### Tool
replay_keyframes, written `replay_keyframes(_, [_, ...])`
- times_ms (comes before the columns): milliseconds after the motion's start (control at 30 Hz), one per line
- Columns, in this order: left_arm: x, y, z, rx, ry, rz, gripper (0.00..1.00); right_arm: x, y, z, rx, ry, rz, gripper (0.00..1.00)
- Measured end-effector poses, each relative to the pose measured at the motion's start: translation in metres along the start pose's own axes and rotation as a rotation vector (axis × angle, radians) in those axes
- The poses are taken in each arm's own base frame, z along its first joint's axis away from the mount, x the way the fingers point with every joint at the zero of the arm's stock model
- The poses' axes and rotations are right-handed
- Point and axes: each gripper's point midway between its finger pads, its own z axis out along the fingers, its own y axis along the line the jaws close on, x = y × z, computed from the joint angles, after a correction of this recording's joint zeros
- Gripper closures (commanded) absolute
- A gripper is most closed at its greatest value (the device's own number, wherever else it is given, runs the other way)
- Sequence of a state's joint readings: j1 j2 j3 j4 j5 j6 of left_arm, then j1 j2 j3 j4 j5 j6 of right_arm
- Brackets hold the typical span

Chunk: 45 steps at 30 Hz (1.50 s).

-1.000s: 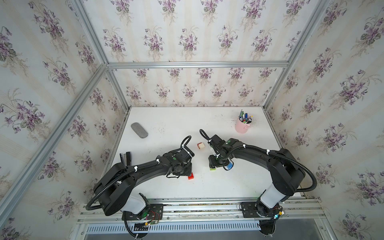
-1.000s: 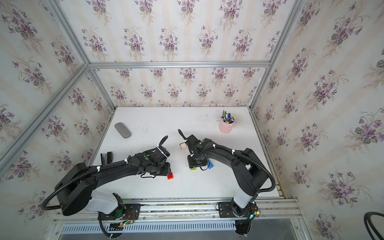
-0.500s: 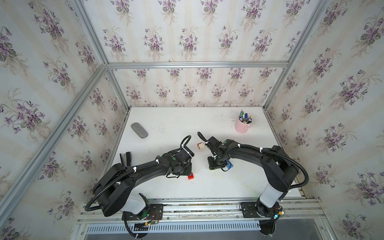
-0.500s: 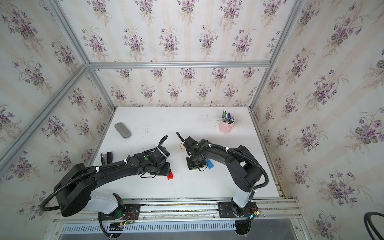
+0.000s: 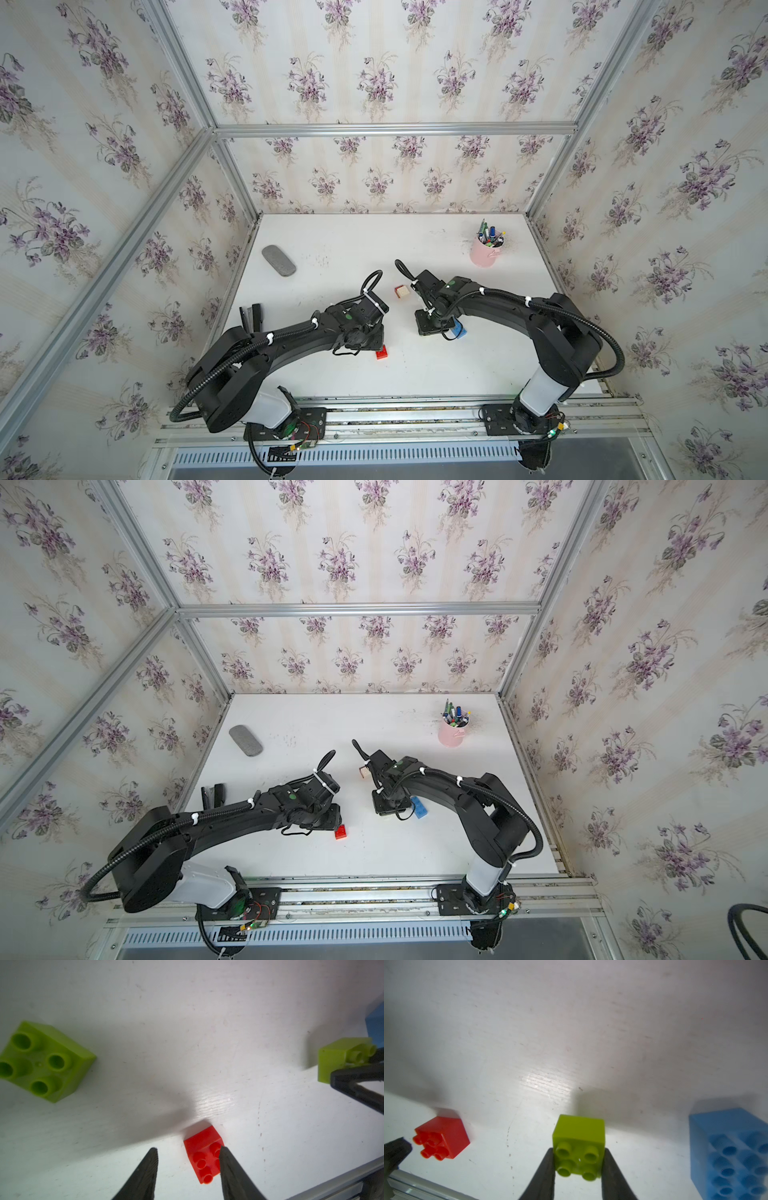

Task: Assemble the letter y with lego
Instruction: Pick up the lego brick from the center of the board, then adjust the lego brick at the center of the board.

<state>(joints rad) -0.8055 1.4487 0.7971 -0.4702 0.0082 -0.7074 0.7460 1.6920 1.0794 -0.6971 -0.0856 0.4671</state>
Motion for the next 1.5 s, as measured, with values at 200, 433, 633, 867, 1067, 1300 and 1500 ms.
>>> replay_keyframes(200, [-0.005, -0.005, 0.003, 0.0, 0.005, 0.011, 0.49, -0.016, -0.047, -0.025, 0.07, -0.099, 0.111, 0.68])
replay_keyframes(433, [-0.011, -0.012, 0.003, 0.015, 0.0, 0.019, 0.49, -0.008, -0.138, -0.031, 0.198, -0.117, 0.347, 0.69])
replay_keyframes(633, [-0.013, -0.013, 0.005, 0.013, 0.002, 0.026, 0.49, 0.008, -0.147, -0.014, 0.21, -0.06, 0.367, 0.69])
replay_keyframes(867, [-0.013, -0.014, 0.007, 0.011, 0.005, 0.036, 0.49, 0.009, -0.138, -0.003, 0.173, -0.043, 0.346, 0.7])
replay_keyframes(1067, [-0.012, -0.013, 0.007, 0.009, 0.007, 0.036, 0.49, -0.007, -0.116, 0.003, 0.118, -0.04, 0.283, 0.71])
replay_keyframes(1300, [-0.008, -0.009, 0.007, 0.004, 0.01, 0.032, 0.49, -0.013, -0.08, 0.009, 0.054, -0.023, 0.204, 0.71])
replay_keyframes(1500, [-0.009, -0.009, 0.008, 0.002, 0.01, 0.032, 0.49, -0.014, -0.074, 0.006, 0.055, -0.018, 0.189, 0.71])
